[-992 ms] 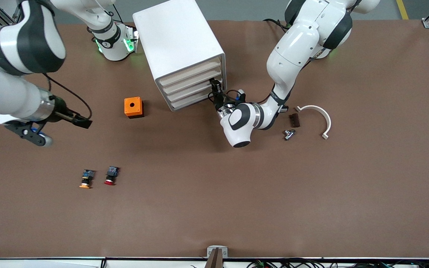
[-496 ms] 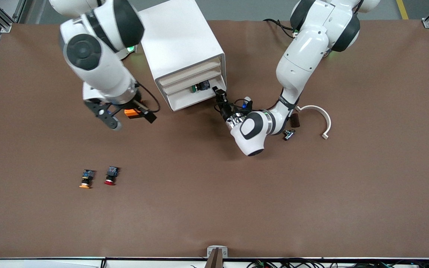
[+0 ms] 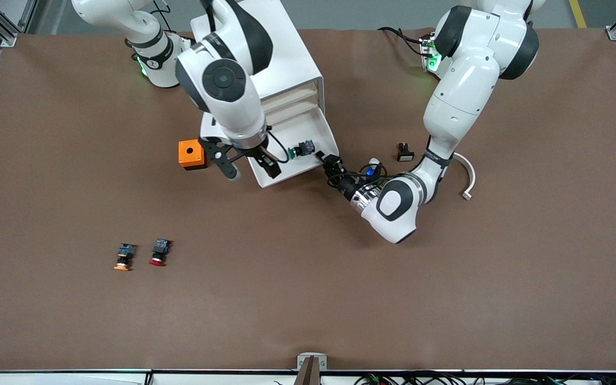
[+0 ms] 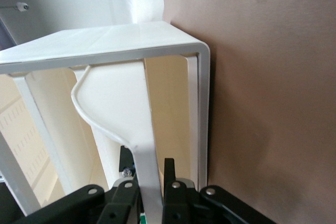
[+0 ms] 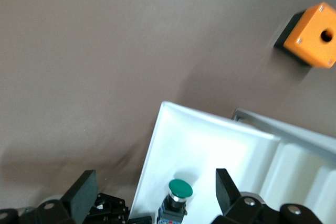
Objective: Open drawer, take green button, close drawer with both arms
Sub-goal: 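Reach the right gripper into the open drawer and grasp the green button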
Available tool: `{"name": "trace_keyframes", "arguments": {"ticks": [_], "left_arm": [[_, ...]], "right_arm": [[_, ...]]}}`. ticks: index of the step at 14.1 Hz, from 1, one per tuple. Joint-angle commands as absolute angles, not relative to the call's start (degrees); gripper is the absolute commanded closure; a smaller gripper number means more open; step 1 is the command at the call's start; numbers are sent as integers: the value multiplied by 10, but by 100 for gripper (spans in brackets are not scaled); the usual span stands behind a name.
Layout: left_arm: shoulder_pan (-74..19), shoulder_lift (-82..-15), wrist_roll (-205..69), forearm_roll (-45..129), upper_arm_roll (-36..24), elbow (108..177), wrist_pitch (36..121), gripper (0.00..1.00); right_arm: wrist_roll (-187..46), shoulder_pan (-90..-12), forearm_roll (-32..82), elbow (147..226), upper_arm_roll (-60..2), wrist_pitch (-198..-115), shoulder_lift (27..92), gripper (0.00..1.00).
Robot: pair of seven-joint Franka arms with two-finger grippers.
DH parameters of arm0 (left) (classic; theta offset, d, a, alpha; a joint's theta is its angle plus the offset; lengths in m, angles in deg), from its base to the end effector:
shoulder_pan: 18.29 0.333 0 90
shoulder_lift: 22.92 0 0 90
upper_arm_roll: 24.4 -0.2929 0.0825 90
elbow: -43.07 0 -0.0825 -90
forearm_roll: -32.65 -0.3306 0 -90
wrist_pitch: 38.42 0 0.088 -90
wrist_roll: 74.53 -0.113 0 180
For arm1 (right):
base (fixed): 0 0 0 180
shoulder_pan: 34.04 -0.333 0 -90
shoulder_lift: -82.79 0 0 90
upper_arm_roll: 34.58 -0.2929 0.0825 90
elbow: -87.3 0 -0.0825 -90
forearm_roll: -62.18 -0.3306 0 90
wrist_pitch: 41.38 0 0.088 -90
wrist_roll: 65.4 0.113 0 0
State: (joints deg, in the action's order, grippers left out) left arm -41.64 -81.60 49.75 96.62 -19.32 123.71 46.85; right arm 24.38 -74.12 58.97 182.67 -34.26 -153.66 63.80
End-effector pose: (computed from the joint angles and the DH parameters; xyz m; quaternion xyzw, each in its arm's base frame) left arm 0.4698 -0.3661 0.1339 -0.3415 -0.6788 0.6017 0.2459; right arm 0.4526 0.3822 0.4059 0.9011 -0.4325 -0.0302 0.0058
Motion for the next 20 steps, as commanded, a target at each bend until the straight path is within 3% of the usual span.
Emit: {"name": "trace_keyframes", "arguments": {"ticks": [1,2,3,6,7,10,17,19,20], "left_arm": [[-406,-821,494,978,-190,1230,478,84],[-404,-821,493,977,-190,1230,479,83],[-404,-821,494,977,-190,1230,479,74],[-405,-819,488,977,-190,1229,479,39],[-405,-819,475,977,-189,1221,479,23],[-404,-812,404,975,-189,1210,478,1],[-396,-801,180,927,-221,1158,477,1],[-404,-798,115,876,-233,1130,478,1],[-405,-798,86,853,-235,1122,478,1]], "right_arm": [[293,-772,596,1820,-334,-1564,613,0],[305,-777,596,1819,-334,-1572,606,0],[315,-785,597,1819,-334,-1580,598,0],[359,-808,609,1819,-334,-1605,570,0],[372,-815,615,1818,-334,-1608,561,0],[415,-837,618,1819,-334,-1634,532,0],[460,-862,616,1818,-334,-1650,500,1],[463,-862,608,1817,-335,-1650,497,13],[457,-862,608,1817,-335,-1650,496,25]]}}
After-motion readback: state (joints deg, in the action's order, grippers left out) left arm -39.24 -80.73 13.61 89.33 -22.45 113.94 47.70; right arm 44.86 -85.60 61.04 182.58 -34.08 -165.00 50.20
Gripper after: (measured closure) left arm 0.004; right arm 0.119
